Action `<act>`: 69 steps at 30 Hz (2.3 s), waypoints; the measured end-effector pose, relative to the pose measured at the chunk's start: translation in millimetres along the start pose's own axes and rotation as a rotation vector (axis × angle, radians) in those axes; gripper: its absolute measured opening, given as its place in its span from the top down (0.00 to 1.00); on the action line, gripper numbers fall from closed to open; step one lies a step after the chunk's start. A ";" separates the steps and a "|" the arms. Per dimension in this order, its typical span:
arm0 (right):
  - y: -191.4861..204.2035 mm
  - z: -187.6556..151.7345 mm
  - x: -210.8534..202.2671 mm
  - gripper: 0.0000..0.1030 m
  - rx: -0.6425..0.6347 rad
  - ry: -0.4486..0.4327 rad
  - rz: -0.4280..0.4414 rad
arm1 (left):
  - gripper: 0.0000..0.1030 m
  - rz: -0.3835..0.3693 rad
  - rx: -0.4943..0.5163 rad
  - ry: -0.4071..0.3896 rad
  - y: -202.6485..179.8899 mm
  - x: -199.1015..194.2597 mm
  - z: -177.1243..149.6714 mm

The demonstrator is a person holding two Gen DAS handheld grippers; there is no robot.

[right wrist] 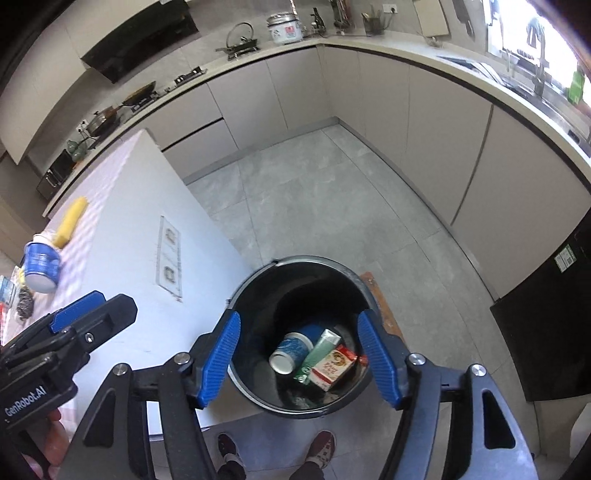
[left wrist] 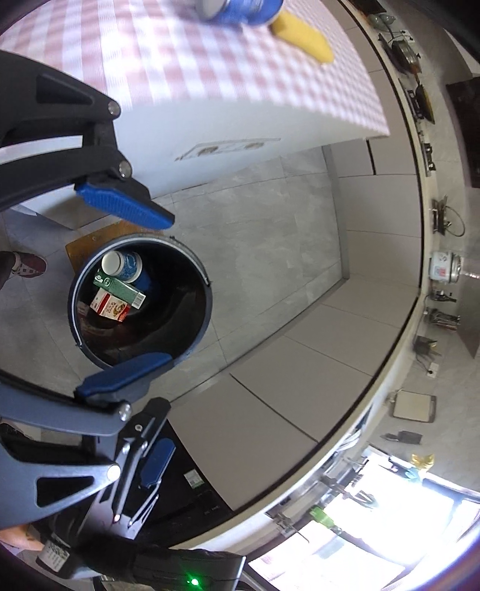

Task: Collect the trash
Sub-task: 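Open both tools to drop the cup and carton into the bucket, then move both open tools back toward the red plastic bag, then grasp the red plastic bag with the right tool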

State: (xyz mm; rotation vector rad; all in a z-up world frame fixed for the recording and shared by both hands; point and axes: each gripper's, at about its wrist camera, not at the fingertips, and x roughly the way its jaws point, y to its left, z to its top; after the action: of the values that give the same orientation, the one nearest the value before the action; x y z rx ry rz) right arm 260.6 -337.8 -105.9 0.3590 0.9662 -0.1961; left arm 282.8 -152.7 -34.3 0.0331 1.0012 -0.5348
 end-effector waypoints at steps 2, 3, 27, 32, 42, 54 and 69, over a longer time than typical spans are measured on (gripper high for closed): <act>9.6 0.3 -8.7 0.31 -0.001 -0.011 0.016 | 0.31 0.004 -0.002 -0.006 5.8 -12.0 -0.2; 14.9 0.6 -13.2 0.30 0.001 -0.017 0.024 | 0.31 0.005 -0.001 -0.011 8.0 -19.3 -1.5; 236.6 -28.0 -53.7 0.26 -0.204 -0.102 0.195 | 0.31 0.181 -0.155 -0.160 180.5 -141.4 -45.3; 284.5 -42.0 -52.6 0.26 -0.257 -0.093 0.233 | 0.31 0.235 -0.206 -0.175 225.7 -162.1 -61.3; 379.9 -68.2 -38.6 0.26 -0.382 -0.064 0.317 | 0.31 0.343 -0.301 -0.199 303.2 -197.0 -93.3; 442.7 -96.6 -22.0 0.26 -0.450 -0.019 0.350 | 0.31 0.376 -0.359 -0.182 363.9 -209.0 -119.9; 484.2 -121.8 -4.2 0.26 -0.470 0.021 0.359 | 0.31 0.360 -0.347 -0.149 395.8 -202.5 -129.6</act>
State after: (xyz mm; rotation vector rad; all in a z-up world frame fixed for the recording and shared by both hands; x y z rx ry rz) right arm 319.9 156.2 -63.4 0.0959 0.9203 0.3594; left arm 269.6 310.1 -26.7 -0.1318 0.9042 -0.0302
